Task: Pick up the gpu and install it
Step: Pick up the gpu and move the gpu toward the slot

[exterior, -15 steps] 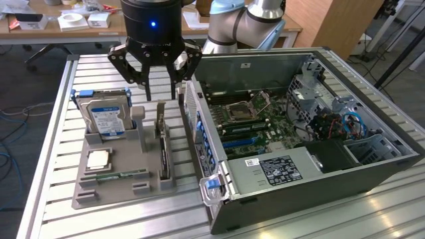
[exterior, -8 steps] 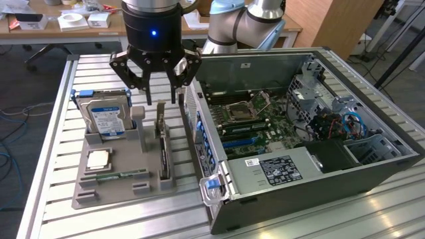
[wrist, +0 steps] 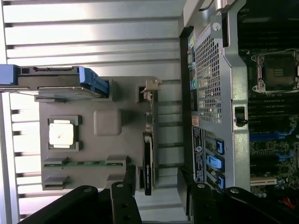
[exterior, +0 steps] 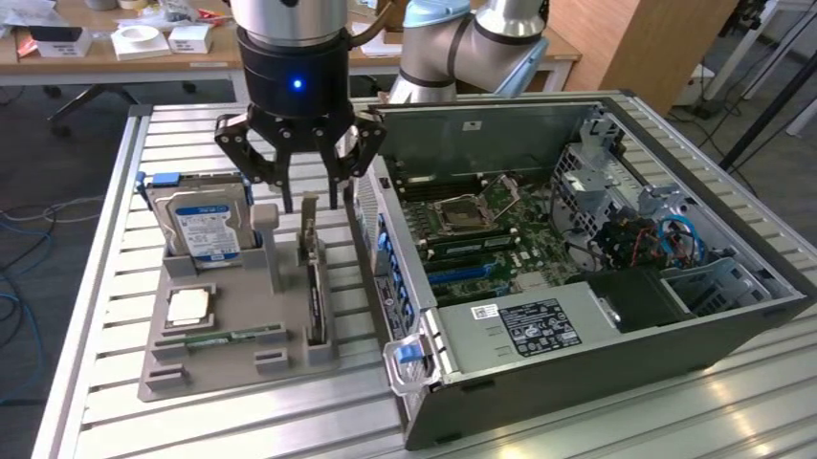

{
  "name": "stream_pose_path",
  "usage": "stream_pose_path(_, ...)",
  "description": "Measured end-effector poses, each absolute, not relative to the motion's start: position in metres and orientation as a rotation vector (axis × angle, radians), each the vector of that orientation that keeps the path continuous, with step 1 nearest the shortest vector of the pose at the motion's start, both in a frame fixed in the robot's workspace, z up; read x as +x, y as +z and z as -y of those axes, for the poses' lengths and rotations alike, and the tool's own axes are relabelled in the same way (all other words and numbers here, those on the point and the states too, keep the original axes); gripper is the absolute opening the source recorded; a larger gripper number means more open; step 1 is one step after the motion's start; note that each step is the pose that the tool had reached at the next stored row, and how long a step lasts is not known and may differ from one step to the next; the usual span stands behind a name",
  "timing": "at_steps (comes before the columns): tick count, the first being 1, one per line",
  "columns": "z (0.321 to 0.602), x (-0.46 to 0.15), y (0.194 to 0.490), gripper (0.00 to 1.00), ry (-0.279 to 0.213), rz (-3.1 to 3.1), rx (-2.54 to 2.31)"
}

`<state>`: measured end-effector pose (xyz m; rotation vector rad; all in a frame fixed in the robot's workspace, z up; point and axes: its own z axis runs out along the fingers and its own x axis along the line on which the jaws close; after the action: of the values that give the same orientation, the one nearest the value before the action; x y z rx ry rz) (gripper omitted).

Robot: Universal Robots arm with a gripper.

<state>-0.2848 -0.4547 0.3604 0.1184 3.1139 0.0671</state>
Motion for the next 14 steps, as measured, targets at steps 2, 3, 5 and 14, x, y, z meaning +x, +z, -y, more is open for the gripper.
stream_pose_path(2,0.455,-0.285,0.357,0.49,0.066,-3.114,0.118)
stream_pose_path(3,0.455,-0.285,0.355,0.49,0.066,-3.114,0.118)
stream_pose_path(5,0.455,-0.285,0.352,0.49,0.063,-3.114,0.118)
stream_pose_path(14,0.455,-0.285,0.337,0.49,0.058,-3.115,0.118)
